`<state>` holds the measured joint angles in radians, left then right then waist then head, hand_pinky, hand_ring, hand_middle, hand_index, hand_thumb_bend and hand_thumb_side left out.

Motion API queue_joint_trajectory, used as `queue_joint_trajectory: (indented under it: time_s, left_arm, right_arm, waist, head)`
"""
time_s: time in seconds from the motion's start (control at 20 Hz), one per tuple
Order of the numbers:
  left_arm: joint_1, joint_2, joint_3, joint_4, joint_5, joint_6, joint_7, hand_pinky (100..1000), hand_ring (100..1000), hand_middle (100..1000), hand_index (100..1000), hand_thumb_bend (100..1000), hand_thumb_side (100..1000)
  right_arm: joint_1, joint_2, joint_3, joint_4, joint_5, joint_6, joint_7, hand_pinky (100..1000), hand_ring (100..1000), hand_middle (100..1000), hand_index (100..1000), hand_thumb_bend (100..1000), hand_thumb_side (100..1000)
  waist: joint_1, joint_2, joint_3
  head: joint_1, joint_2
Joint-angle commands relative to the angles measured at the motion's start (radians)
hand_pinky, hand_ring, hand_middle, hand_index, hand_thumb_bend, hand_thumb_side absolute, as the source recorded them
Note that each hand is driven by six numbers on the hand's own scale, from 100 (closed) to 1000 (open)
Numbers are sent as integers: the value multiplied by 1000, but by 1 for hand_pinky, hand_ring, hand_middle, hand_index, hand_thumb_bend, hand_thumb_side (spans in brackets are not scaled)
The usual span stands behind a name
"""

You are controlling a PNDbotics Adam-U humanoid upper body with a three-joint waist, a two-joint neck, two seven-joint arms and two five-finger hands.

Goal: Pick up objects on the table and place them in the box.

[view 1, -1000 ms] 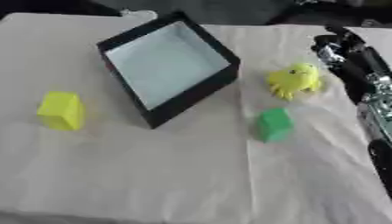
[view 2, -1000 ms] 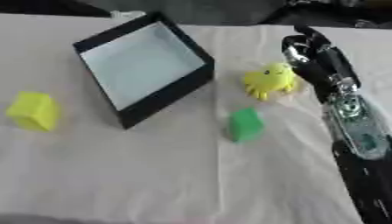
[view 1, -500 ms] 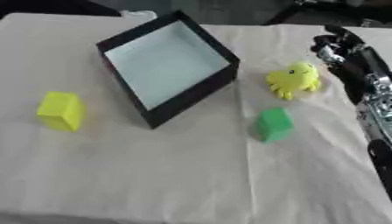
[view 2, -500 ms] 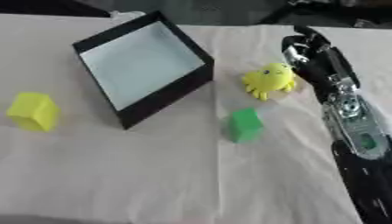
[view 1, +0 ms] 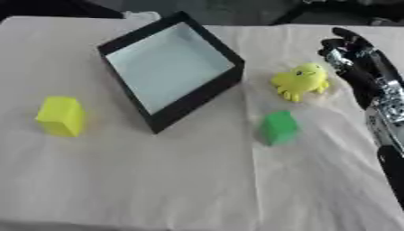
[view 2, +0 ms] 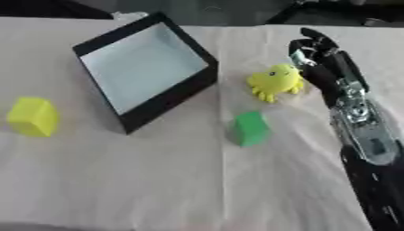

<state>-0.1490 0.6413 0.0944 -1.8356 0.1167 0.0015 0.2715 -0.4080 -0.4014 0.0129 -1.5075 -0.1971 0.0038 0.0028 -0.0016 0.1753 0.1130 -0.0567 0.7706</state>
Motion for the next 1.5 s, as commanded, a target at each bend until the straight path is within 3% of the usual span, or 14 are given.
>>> queue_joint_trajectory:
  time_s: [0.05,0.25,0.6,1.0,1.5]
  left_arm:
    - [-4,157,-11,-25,-29,10,-88,805,654,819,830,466,657]
    - [-16,286,-19,-27,-91,23,-251,813,691,822,845,462,659]
    - [-75,436,-58,14,-224,-2,-549,836,771,840,885,423,678]
    - [-179,506,-132,44,-294,-58,-846,857,829,860,916,386,690]
    - [-309,538,-252,40,-266,-45,-1046,877,865,867,933,356,663]
  right_arm:
    - [-9,-33,-6,-9,7,-1,3,895,775,741,899,153,376]
    - [-8,-38,-4,-7,9,0,4,895,775,741,899,150,379]
    - [-7,-40,0,-3,12,1,9,895,775,742,899,145,384]
    - [-10,-38,7,-2,13,2,16,895,775,742,899,140,386]
    - [-10,-37,16,3,17,4,27,896,774,742,899,134,393]
  waist:
    - [5,-19,4]
    - [8,-18,9]
    - [11,-18,8]
    - [13,-22,2]
    - [19,-25,-7]
  head:
    - [-9,-1]
    - [-12,-1]
    - [-7,-1]
    - [3,-1]
    - [10,-1]
